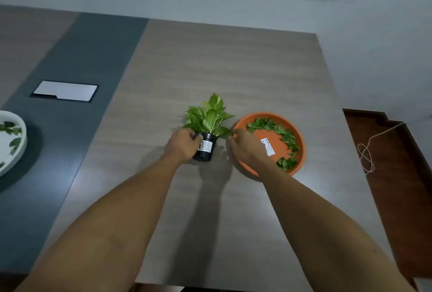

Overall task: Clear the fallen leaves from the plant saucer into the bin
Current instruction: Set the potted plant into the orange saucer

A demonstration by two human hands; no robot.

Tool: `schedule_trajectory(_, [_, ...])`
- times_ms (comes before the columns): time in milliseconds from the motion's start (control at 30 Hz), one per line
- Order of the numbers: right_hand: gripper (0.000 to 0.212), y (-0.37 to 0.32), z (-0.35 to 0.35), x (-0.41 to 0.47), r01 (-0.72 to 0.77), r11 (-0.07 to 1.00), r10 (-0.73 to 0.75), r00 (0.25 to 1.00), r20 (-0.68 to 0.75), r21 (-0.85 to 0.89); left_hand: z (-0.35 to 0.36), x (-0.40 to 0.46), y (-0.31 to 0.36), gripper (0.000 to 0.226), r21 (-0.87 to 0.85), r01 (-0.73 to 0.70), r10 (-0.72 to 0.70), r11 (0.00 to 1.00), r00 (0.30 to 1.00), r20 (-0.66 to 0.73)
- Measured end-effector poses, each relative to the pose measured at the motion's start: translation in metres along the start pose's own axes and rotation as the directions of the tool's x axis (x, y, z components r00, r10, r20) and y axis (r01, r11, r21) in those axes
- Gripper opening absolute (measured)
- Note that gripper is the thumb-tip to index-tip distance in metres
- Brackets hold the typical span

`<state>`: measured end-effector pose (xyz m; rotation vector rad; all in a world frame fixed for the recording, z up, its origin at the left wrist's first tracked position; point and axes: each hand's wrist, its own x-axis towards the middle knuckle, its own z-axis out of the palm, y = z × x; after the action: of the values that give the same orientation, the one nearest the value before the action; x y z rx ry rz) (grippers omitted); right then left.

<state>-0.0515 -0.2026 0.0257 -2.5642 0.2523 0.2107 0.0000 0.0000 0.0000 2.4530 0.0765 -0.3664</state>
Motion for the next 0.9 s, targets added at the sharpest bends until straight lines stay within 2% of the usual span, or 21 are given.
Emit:
schedule_trajectory(133, [0.030, -0.012, 0.027, 0.016, -0.102, 0.972, 0.089, 0.994, 0.070, 0.212, 0.008, 0.015, -0.018, 0.033, -0.075, 0.085, -0.083, 0.994, 0.996, 0.032])
schedule_trajectory(233, [0.035, -0.010, 0.052, 0.034, -0.216, 0.912, 0.175, 0.974, 0.145, 0.349, 0.019, 0.027, -0.028, 0.037, -0.165, 0.113, -0.101, 0.980, 0.992, 0.079])
schedule_trajectory(333, [0.036, -0.007, 0.072, 0.043, -0.346, 0.787, 0.259, 0.937, 0.236, 0.511, 0.030, 0.037, -0.034, 0.042, -0.261, 0.164, -0.134, 0.951, 0.983, 0.128])
schedule_trajectory(467, [0.030, -0.008, 0.084, 0.046, -0.456, 0.598, 0.279, 0.889, 0.363, 0.659, 0.039, 0.044, -0.036, 0.045, -0.382, 0.230, -0.190, 0.895, 0.972, 0.140])
schedule_trajectory(667, [0.027, -0.011, 0.068, 0.040, -0.419, 0.571, 0.223, 0.907, 0.358, 0.706, 0.032, 0.041, -0.027, 0.038, -0.436, 0.167, -0.136, 0.884, 0.986, 0.101])
schedule_trajectory(833, [0.030, -0.003, 0.032, 0.039, -0.304, 0.570, 0.187, 0.953, 0.240, 0.763, 0.024, 0.039, 0.017, 0.020, -0.553, 0.043, -0.005, 0.832, 0.997, 0.071])
schedule_trajectory(900, [0.026, 0.010, 0.015, 0.038, -0.260, 0.595, 0.188, 0.965, 0.182, 0.761, 0.028, 0.036, 0.040, 0.022, -0.587, 0.013, 0.053, 0.809, 0.994, 0.095])
